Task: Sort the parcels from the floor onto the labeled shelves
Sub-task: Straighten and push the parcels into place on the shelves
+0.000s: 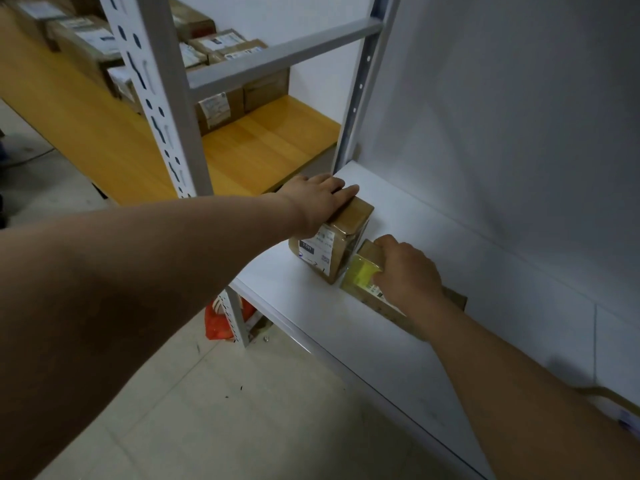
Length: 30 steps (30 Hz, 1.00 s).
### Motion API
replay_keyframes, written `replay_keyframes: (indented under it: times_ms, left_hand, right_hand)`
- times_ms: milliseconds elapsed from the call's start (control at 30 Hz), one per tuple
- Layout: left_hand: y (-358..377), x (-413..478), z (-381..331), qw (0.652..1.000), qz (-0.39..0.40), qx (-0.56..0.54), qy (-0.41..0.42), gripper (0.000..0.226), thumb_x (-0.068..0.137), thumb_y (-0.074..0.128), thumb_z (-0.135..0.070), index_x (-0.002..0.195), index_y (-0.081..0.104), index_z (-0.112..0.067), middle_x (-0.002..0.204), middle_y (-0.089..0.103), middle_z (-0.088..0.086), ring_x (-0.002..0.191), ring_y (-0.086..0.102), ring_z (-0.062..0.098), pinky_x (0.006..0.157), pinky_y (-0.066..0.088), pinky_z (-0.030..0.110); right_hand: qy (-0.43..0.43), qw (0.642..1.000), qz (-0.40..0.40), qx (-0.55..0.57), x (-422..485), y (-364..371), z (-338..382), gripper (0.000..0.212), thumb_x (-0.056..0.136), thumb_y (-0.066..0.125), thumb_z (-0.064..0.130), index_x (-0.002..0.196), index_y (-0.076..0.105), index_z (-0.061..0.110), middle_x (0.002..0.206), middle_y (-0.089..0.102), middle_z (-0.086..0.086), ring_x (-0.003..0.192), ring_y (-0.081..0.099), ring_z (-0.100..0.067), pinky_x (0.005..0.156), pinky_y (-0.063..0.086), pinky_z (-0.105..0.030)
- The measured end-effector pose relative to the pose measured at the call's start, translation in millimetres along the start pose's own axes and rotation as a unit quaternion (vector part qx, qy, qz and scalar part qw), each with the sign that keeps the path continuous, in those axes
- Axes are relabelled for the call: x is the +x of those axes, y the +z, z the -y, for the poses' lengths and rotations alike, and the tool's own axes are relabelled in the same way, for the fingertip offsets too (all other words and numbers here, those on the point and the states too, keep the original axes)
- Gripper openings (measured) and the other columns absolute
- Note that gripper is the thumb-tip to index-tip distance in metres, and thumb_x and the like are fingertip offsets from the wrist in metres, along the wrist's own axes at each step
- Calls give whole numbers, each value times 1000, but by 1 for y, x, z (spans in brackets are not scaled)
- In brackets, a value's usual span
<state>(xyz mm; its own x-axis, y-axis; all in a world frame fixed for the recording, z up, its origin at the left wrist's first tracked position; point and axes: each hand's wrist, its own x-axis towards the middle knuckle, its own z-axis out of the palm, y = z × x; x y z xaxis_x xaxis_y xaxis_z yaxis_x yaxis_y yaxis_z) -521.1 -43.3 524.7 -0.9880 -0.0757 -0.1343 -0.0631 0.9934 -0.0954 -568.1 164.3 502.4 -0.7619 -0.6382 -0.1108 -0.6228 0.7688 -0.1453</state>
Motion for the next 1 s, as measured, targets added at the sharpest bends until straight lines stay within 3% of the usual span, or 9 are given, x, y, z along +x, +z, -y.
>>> replay_keyframes:
  times_ms: [233, 367, 467, 633, 767, 867, 1000]
  left_hand:
    - [3, -2, -5, 1000, -6, 3, -20, 118, 77, 78, -13, 157, -7, -23, 165, 6, 9, 152, 4, 28, 119, 23, 49]
    - [4, -12, -8, 1000, -8, -3, -28, 130, 74, 82, -21, 154, -20, -26, 165, -10, 11, 151, -12, 31, 121, 7, 55]
    - [-2, -20, -20, 1000, -23, 0, 12, 133, 71, 83, -29, 151, -23, -32, 164, -10, 10, 150, -15, 33, 120, 0, 58]
    - [-19, -26, -67, 991, -16, -7, 130, 124, 75, 72, -54, 151, -24, -33, 164, -9, 6, 150, -17, 28, 116, -13, 50]
    - [-39, -21, -134, 981, -24, -12, 191, 104, 78, 68, -45, 157, 3, -24, 159, 18, 6, 149, 8, 27, 119, 7, 46]
    - [-50, -18, -193, 970, -24, 6, 240, 76, 84, 61, -37, 152, 31, -22, 143, 43, 5, 136, 31, 27, 110, 24, 41]
    - [-53, -16, -270, 962, -4, -12, 274, 58, 90, 57, -40, 144, 40, -24, 137, 50, 2, 133, 36, 25, 105, 30, 41]
  right_hand:
    - [-3, 1000, -13, -12, 9, 5, 10, 45, 93, 66, 22, 134, 49, 18, 108, 63, -8, 94, 61, -28, 73, 44, -32]
    - [1, 1000, -3, 23, 2, 3, 5, 75, 86, 76, 28, 148, 35, 22, 125, 59, -10, 112, 58, -32, 91, 50, -43]
    - [27, 998, -10, 48, -12, -9, -10, 77, 84, 79, 30, 147, 35, 24, 134, 56, -9, 121, 54, -32, 96, 45, -45]
    - [105, 993, -14, 50, -63, -35, -64, 62, 89, 70, 23, 144, 42, 23, 135, 54, -11, 123, 52, -32, 100, 43, -42]
    - [187, 982, 6, 16, -116, -53, -127, 52, 95, 62, 19, 144, 44, 22, 140, 51, -10, 124, 52, -29, 99, 41, -36]
    - [265, 964, 18, -11, -155, -61, -169, 53, 94, 61, 15, 143, 44, 26, 137, 54, -9, 121, 53, -28, 96, 40, -37]
    - [322, 946, 30, -13, -205, -58, -214, 55, 92, 63, 22, 143, 43, 23, 134, 55, -12, 120, 52, -31, 97, 41, -38]
